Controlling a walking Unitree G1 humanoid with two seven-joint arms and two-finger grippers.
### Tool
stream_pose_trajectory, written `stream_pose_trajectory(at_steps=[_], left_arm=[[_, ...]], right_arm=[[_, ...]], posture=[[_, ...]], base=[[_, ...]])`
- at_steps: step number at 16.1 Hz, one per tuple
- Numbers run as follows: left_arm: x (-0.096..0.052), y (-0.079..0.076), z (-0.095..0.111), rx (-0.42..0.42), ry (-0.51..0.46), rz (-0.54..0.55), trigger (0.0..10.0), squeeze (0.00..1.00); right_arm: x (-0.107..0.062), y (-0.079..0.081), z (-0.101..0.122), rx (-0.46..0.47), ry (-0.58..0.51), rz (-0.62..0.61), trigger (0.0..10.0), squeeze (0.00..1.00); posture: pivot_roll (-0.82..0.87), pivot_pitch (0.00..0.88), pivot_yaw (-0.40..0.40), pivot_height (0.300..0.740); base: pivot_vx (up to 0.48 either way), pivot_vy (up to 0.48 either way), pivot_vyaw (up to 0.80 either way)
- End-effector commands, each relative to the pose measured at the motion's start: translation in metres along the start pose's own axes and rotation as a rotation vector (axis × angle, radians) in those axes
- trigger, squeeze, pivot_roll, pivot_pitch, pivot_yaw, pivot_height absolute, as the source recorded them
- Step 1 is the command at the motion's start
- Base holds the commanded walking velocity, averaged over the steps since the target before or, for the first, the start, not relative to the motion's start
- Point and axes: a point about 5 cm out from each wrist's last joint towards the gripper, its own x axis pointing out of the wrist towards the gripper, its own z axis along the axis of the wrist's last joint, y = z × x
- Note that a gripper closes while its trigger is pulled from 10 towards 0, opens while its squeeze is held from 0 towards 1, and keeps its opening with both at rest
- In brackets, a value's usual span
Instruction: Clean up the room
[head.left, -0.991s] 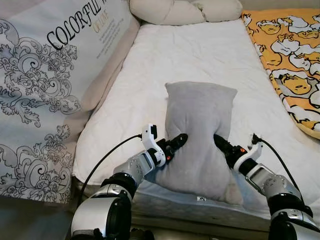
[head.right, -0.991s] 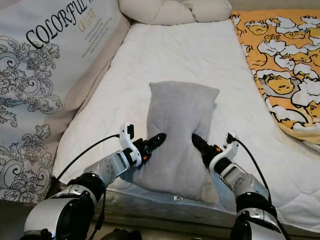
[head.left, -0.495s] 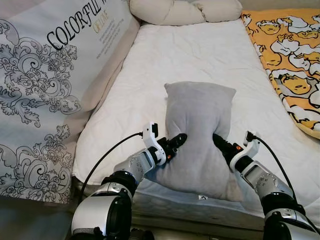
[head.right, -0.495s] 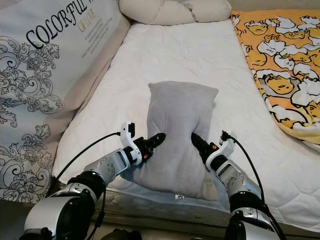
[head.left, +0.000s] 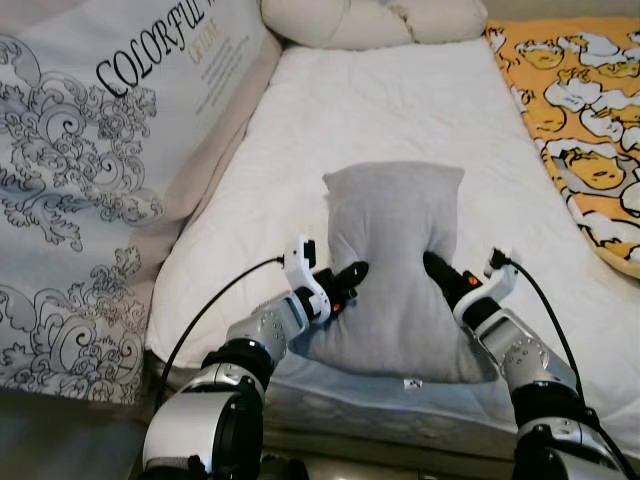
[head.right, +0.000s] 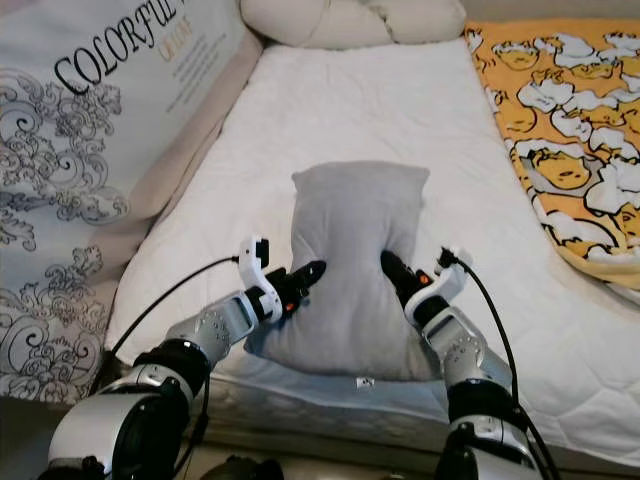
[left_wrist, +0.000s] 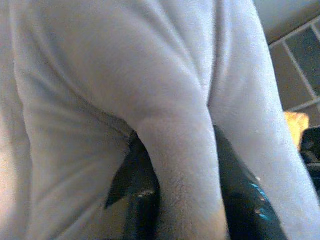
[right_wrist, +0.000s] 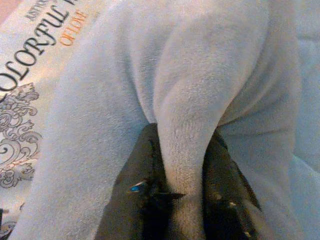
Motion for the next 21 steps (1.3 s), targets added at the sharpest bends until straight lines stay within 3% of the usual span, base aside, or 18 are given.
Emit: stream_pose_trajectory(at_steps=[1, 3, 6, 7, 8, 9, 11, 12, 14, 17, 21], left_arm=[[0.008, -0.015, 0.000, 0.088, 0.029, -0.072, 0.0, 0.00], [0.008, -0.020, 0.019, 0.212, 0.002, -0.068, 0.0, 0.00], [0.004, -0.039, 0.056, 0.212, -0.129, -0.082, 0.0, 0.00], [0.000, -0.044, 0.065, 0.262, -0.173, -0.080, 0.0, 0.00], [-0.007, -0.048, 0.076, 0.382, -0.227, -0.042, 0.0, 0.00], [-0.011, -0.050, 0.080, 0.431, -0.241, -0.019, 10.0, 0.00], [-0.019, -0.056, 0.084, 0.557, -0.254, 0.023, 10.0, 0.00], [-0.022, -0.060, 0.085, 0.615, -0.271, 0.039, 10.0, 0.00], [-0.028, -0.067, 0.082, 0.688, -0.266, 0.046, 10.0, 0.00], [-0.033, -0.068, 0.078, 0.707, -0.255, 0.057, 10.0, 0.00], [-0.042, -0.058, 0.076, 0.708, -0.251, 0.145, 10.0, 0.00]], right_arm=[[0.013, 0.026, -0.004, -0.041, 0.008, 0.091, 0.0, 0.00], [0.015, 0.047, 0.003, -0.098, -0.048, 0.128, 0.0, 0.00], [0.017, 0.076, 0.015, -0.122, -0.113, 0.180, 0.0, 0.00], [0.014, 0.083, 0.019, -0.140, -0.137, 0.186, 0.0, 0.00], [0.010, 0.090, 0.020, -0.186, -0.150, 0.182, 0.0, 0.00], [0.007, 0.095, 0.020, -0.203, -0.149, 0.188, 0.0, 0.00], [0.000, 0.103, 0.022, -0.228, -0.168, 0.200, 0.0, 0.00], [-0.003, 0.104, 0.022, -0.250, -0.168, 0.185, 10.0, 0.00], [-0.006, 0.102, 0.015, -0.324, -0.151, 0.136, 10.0, 0.00], [-0.007, 0.101, 0.011, -0.395, -0.144, 0.076, 10.0, 0.00], [-0.010, 0.102, 0.013, -0.443, -0.158, 0.051, 10.0, 0.00]], posture=[[-0.15, 0.000, 0.109, 0.740], [-0.15, 0.000, 0.110, 0.740], [-0.13, 0.000, 0.105, 0.740], [-0.12, 0.000, 0.099, 0.740], [-0.11, 0.000, 0.096, 0.740], [-0.10, 0.000, 0.095, 0.740], [-0.09, 0.000, 0.088, 0.740], [-0.09, 0.000, 0.087, 0.740], [-0.08, 0.000, 0.089, 0.740], [-0.08, 0.000, 0.092, 0.740], [-0.08, 0.000, 0.086, 0.740]], base=[[0.000, 0.000, 0.00], [0.000, 0.000, 0.00], [0.000, 0.000, 0.00], [0.000, 0.000, 0.00], [0.000, 0.000, 0.00], [0.000, 0.000, 0.00], [0.000, 0.000, 0.00], [0.000, 0.000, 0.00], [0.000, 0.000, 0.00], [0.000, 0.186, 0.00], [0.000, 0.292, 0.00]])
